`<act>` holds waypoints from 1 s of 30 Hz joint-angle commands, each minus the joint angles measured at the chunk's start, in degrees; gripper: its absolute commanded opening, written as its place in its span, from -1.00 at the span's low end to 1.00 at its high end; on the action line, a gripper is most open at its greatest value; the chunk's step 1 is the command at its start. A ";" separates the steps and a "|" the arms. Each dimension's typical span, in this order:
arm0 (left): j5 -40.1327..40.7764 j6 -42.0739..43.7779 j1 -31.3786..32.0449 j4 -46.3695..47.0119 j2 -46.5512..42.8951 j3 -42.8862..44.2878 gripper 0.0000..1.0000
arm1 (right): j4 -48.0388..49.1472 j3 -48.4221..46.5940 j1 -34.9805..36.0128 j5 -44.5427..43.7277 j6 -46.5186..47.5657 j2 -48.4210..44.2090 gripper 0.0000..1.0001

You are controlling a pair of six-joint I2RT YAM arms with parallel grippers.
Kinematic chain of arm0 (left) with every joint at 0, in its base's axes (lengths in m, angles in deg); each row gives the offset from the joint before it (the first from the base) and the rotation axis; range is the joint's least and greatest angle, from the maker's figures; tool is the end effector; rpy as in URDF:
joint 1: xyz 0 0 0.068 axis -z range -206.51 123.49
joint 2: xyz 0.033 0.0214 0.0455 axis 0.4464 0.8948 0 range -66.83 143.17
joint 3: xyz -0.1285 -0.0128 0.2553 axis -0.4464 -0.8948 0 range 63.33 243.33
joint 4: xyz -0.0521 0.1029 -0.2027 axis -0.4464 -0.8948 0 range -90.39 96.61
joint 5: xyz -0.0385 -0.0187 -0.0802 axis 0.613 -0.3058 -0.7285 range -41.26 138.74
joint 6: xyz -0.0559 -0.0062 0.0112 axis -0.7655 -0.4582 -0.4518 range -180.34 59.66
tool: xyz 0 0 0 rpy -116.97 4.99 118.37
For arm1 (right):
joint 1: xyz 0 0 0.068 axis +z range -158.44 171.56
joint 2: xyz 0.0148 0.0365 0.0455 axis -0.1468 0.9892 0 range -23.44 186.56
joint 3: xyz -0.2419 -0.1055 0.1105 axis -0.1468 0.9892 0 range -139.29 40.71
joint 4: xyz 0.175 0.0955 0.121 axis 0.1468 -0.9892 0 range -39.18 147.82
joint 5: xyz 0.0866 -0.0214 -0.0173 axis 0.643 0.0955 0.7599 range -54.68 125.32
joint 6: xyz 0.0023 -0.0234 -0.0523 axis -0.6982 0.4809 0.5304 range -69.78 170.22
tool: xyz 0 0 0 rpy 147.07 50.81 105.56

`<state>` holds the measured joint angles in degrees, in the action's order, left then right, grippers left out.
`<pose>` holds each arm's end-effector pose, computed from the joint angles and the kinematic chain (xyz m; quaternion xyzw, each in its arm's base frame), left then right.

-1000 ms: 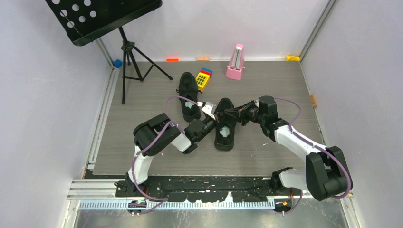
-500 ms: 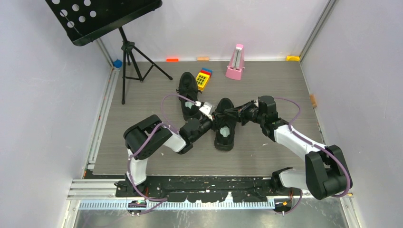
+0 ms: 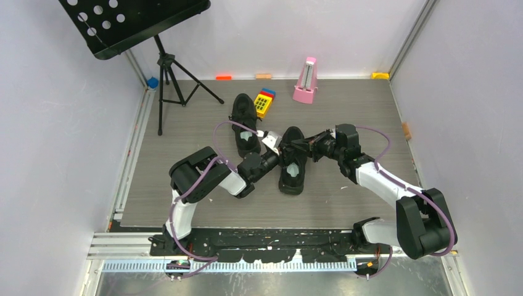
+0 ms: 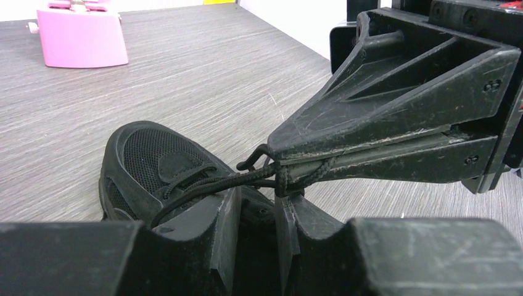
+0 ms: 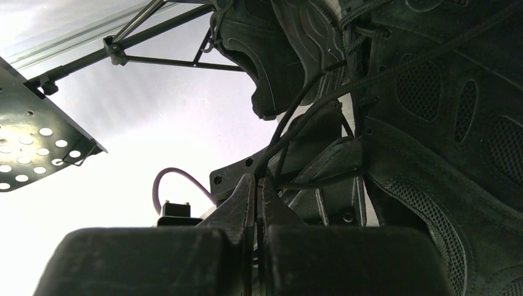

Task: Tie the shoes

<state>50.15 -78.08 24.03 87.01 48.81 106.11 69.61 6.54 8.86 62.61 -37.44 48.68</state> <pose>0.2386 -0.2883 0.1915 0.1772 0.6348 -0.4154 0.6270 0.2233 0.0890 0.2446 0.3732 0.7460 0.5295 0.1541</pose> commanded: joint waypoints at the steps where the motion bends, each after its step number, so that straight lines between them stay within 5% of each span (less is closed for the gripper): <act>1: 2.44 2.18 -0.62 1.60 0.52 1.77 -0.40 | 4.41 -0.54 0.37 1.83 -2.09 -0.83 -1.00; 30: 1.52 7.65 -0.71 1.60 -0.90 5.74 -0.31 | 2.02 3.93 0.34 -3.82 -10.13 -4.79 -1.00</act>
<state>50.78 -73.05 24.10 85.83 48.81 109.02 70.25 9.93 8.83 57.43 -45.55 44.79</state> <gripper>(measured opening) 0.340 0.029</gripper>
